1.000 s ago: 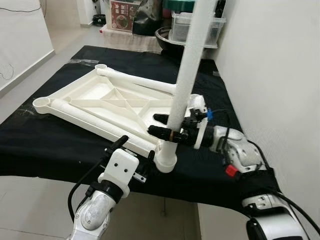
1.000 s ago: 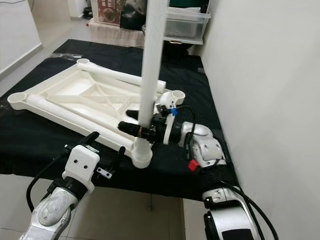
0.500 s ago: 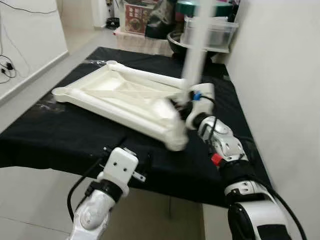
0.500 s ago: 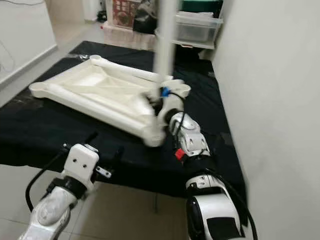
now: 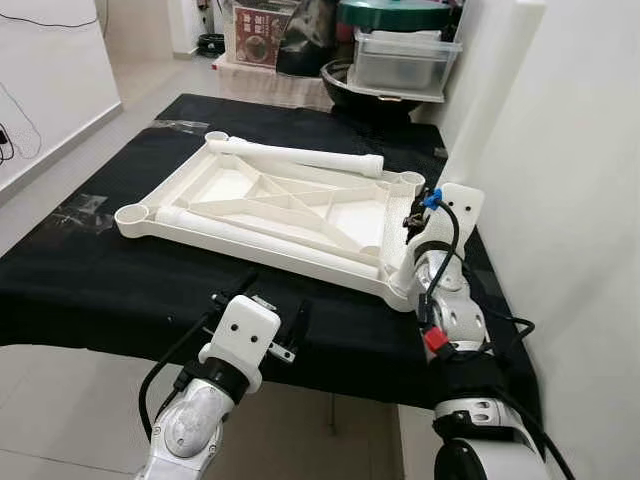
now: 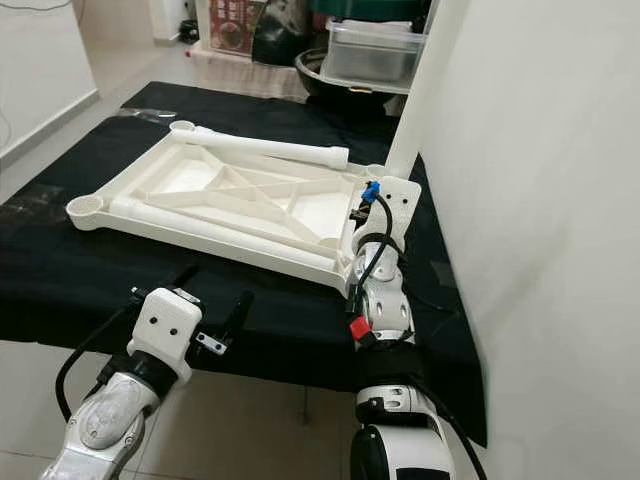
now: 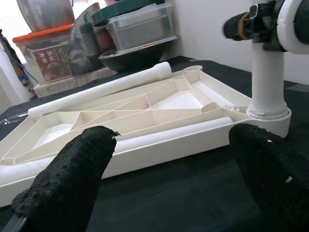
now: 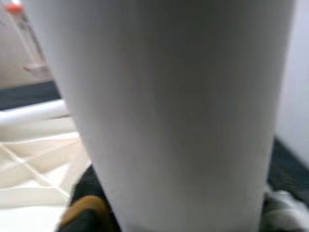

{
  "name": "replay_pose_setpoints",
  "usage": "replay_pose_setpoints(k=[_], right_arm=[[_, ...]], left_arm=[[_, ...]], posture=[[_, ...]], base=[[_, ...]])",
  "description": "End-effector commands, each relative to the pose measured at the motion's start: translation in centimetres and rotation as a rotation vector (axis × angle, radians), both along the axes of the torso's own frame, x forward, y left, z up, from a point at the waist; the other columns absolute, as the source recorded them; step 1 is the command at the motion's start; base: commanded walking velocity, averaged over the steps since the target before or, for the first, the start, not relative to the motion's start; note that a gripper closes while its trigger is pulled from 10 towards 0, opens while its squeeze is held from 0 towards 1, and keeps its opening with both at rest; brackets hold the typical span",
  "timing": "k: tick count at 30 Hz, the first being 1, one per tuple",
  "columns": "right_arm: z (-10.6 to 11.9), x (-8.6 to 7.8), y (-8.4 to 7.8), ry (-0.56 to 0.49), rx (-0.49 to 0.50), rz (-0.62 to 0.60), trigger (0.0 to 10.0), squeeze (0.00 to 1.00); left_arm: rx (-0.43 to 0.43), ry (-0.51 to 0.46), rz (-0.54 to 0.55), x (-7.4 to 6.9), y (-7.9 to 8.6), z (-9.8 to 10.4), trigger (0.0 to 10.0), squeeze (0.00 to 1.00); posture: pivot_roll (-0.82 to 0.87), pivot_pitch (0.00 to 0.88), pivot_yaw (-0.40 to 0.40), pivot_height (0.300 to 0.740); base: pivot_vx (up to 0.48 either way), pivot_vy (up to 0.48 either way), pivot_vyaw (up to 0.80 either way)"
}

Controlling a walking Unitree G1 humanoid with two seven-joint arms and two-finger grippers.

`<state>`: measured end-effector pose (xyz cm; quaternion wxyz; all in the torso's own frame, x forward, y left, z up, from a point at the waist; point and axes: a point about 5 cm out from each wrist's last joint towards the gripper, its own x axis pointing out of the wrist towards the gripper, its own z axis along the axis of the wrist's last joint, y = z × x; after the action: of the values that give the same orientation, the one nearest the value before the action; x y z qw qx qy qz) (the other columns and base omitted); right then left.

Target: Building children table

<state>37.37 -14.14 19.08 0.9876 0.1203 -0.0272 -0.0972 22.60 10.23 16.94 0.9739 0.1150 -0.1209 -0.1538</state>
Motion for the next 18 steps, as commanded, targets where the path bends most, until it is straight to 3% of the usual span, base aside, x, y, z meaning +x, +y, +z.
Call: replay_pose_setpoints(k=[1, 2, 3, 5, 6, 7, 8, 9, 12, 13, 14, 16, 17, 18], right_arm=[[0.1, 0.3, 1.0, -0.013, 0.033, 0.068, 10.0, 1.0], [0.5, 0.6, 1.2, -0.055, 0.058, 0.148, 10.0, 0.0], [0.5, 0.6, 1.2, -0.055, 0.058, 0.148, 10.0, 0.0], [1.9, 1.0, 1.4, -0.141, 0.119, 0.407, 10.0, 0.0], [2.3, 0.8, 1.4, -0.165, 0.109, 0.588, 10.0, 0.0], [2.3, 0.8, 1.4, -0.165, 0.109, 0.588, 10.0, 0.0], [2.6, 0.5, 1.4, -0.172, 0.099, 0.7, 10.0, 0.0], [2.6, 0.5, 1.4, -0.172, 0.099, 0.7, 10.0, 0.0], [2.3, -1.2, 1.0, -0.157, 0.018, 1.024, 10.0, 0.0], [2.3, -1.2, 1.0, -0.157, 0.018, 1.024, 10.0, 0.0], [2.2, -1.7, 1.0, -0.154, 0.002, 1.112, 10.0, 0.0], [2.2, -1.7, 1.0, -0.154, 0.002, 1.112, 10.0, 0.0], [1.9, -2.4, 1.1, -0.145, -0.016, 1.217, 10.0, 0.0], [1.9, -2.4, 1.1, -0.145, -0.016, 1.217, 10.0, 0.0]], left_arm=[[0.018, 0.008, 0.002, 0.0, 0.0, -0.4, 10.0, 0.0], [0.018, 0.008, 0.004, 0.0, 0.0, -0.4, 10.0, 0.0], [0.018, 0.008, 0.004, 0.0, 0.0, -0.4, 10.0, 0.0], [0.016, 0.009, 0.006, 0.0, 0.0, -0.4, 10.0, 0.0], [0.016, 0.009, 0.005, 0.0, 0.0, -0.4, 10.0, 0.0], [0.016, 0.009, 0.005, 0.0, 0.0, -0.4, 10.0, 0.0], [0.015, 0.009, 0.005, 0.0, 0.0, -0.4, 10.0, 0.0], [0.015, 0.009, 0.005, 0.0, 0.0, -0.4, 10.0, 0.0], [0.014, 0.005, 0.005, 0.1, 0.0, -0.3, 10.0, 0.0], [0.014, 0.005, 0.005, 0.1, 0.0, -0.3, 10.0, 0.0], [0.014, 0.003, 0.006, 0.1, 0.0, -0.3, 10.0, 0.0], [0.014, 0.003, 0.006, 0.1, 0.0, -0.3, 10.0, 0.0], [0.013, 0.002, 0.007, 0.1, 0.0, -0.3, 10.0, 0.0], [0.013, 0.002, 0.007, 0.1, 0.0, -0.3, 10.0, 0.0]], posture=[[0.11, 0.032, -0.111, 0.74], [0.12, 0.032, -0.111, 0.74], [0.12, 0.032, -0.111, 0.74], [0.11, 0.031, -0.111, 0.74], [0.11, 0.031, -0.111, 0.74], [0.11, 0.031, -0.111, 0.74], [0.11, 0.031, -0.111, 0.74], [0.11, 0.031, -0.111, 0.74], [0.11, 0.031, -0.116, 0.74], [0.11, 0.031, -0.116, 0.74], [0.11, 0.031, -0.116, 0.74], [0.11, 0.031, -0.116, 0.74], [0.11, 0.031, -0.116, 0.74], [0.11, 0.031, -0.116, 0.74]], base=[[0.0, 0.0, 0.0], [0.0, 0.0, 0.0], [0.0, 0.0, 0.0], [0.0, 0.0, 0.0], [0.0, 0.0, 0.0], [0.0, 0.0, 0.0], [0.0, 0.0, 0.0], [0.0, 0.0, 0.0], [0.0, 0.0, 0.0], [0.0, 0.0, 0.0], [0.0, 0.0, 0.0], [0.0, 0.0, 0.0], [0.0, 0.0, 0.0], [0.0, 0.0, 0.0]])
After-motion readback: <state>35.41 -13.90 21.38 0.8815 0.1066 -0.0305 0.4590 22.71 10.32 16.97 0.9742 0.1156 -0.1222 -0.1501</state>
